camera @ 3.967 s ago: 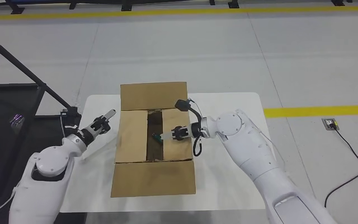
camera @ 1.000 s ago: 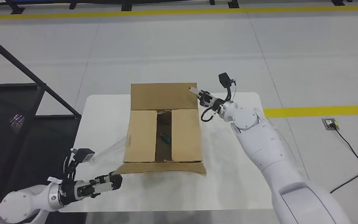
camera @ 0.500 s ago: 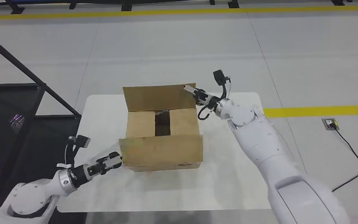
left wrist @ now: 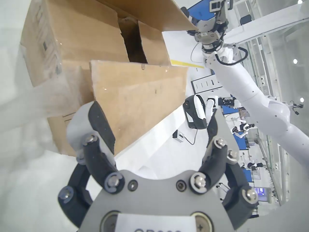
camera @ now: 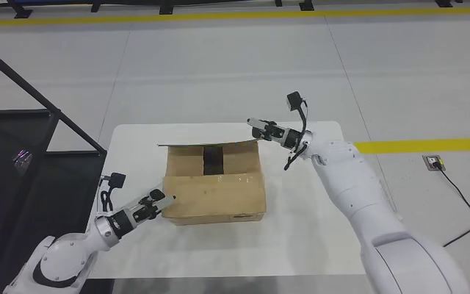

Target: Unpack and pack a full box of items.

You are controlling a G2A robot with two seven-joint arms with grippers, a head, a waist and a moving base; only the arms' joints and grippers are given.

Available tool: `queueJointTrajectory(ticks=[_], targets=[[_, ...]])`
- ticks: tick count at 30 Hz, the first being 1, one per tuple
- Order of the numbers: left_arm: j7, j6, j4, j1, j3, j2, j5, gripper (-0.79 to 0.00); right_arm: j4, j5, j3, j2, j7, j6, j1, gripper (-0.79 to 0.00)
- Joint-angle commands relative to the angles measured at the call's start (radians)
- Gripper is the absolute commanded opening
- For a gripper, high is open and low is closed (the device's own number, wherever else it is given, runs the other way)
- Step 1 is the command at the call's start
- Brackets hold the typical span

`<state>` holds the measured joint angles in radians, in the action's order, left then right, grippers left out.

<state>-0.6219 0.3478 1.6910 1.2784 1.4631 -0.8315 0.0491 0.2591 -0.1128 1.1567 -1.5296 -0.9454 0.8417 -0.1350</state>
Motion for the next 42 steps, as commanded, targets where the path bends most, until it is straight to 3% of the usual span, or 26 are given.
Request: queueJointTrajectory(ticks=[1, 13, 22, 27, 33, 42], targets=[[0.02, -0.014, 0.003, -0.005, -0.011, -0.003, -0.031, 0.0, 0.037, -0.018, -0.002, 0.007, -0.045, -0.012, -0.012, 0.0], [0.093, -0.056, 0.011, -0.031, -0.072, -0.022, -0.135, 0.0, 0.256, -0.1, -0.107, 0.052, -0.267, -0.234, -0.074, 0.0], [0.108, -0.06, 0.008, -0.043, -0.087, -0.032, -0.155, 0.0, 0.219, -0.149, -0.155, 0.049, -0.396, -0.376, -0.07, 0.0], [0.119, -0.079, -0.001, -0.054, -0.097, -0.038, -0.162, 0.0, 0.175, -0.166, -0.169, 0.033, -0.346, -0.445, -0.078, 0.0], [0.155, -0.07, -0.003, -0.055, -0.085, -0.045, -0.137, 0.0, 0.135, -0.194, -0.172, 0.023, -0.339, -0.437, -0.091, 0.0], [0.234, 0.004, -0.006, 0.013, 0.065, -0.044, 0.039, 0.0, 0.1, -0.18, -0.176, 0.018, -0.281, -0.439, -0.092, 0.0]])
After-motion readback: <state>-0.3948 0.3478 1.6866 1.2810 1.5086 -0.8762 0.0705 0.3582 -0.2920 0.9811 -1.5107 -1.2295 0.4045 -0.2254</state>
